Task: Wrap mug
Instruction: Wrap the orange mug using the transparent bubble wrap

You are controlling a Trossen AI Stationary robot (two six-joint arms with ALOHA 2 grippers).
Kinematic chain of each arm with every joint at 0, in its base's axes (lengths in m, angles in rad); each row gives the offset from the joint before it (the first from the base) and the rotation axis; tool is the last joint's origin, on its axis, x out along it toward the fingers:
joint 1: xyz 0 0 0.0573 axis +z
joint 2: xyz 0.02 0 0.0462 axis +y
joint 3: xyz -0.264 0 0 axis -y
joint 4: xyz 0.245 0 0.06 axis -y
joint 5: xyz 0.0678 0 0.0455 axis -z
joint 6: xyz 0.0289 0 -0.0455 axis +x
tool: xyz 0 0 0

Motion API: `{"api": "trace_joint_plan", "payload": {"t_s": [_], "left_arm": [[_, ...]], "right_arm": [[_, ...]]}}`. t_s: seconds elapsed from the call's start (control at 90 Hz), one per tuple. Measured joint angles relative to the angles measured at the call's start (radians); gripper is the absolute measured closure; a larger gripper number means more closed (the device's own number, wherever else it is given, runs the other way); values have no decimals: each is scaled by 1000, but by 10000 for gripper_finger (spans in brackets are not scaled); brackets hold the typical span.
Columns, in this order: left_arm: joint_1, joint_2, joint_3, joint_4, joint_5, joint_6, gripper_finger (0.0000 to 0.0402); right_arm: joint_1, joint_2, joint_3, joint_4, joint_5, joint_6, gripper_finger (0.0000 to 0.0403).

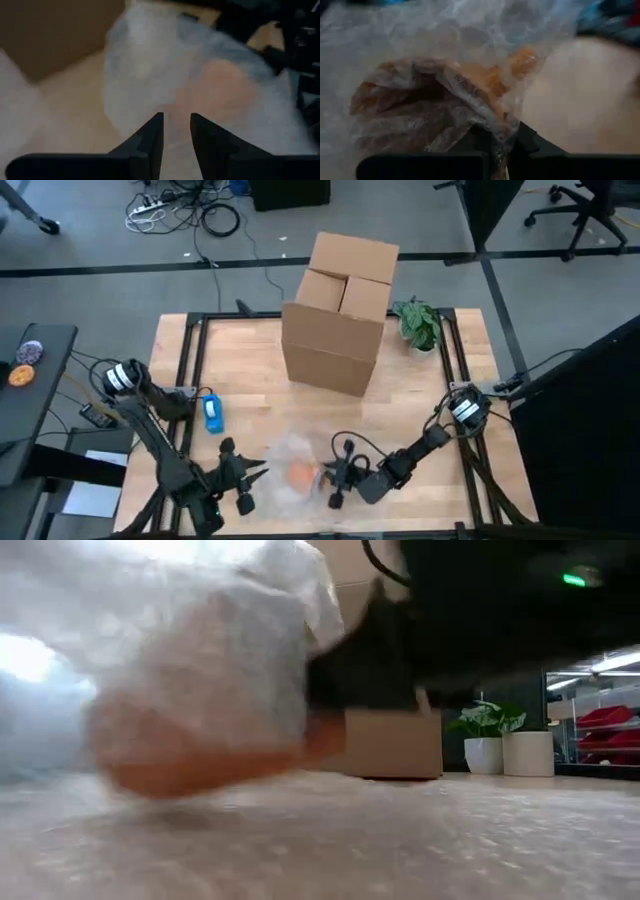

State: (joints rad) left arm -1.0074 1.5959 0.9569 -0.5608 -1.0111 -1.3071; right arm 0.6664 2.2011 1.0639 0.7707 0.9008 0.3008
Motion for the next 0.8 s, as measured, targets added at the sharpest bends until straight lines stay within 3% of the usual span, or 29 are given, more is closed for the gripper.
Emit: {"api": "trace_joint_plan", "payload": {"t_s": [0.189, 0.278, 0.4, 0.5, 0.622, 0.8], "left_arm": [[13, 0, -110, 236, 224, -17, 321], [15, 0, -142, 346, 282, -9, 321], [8, 2, -159, 367, 367, -6, 321], [13, 2, -158, 379, 342, 11, 321], [26, 28, -158, 397, 227, 20, 321], [67, 149, -158, 563, 181, 54, 321]], "right_arm": [[79, -70, -41, -317, 12, 221, 403], [121, -167, -79, -519, -3, 293, 403], [168, -328, -131, -845, -32, 401, 403], [192, -454, -172, -1062, -67, 453, 403], [210, -587, -211, -1269, -86, 533, 403], [213, -650, -247, -1251, 40, 579, 402]]}}
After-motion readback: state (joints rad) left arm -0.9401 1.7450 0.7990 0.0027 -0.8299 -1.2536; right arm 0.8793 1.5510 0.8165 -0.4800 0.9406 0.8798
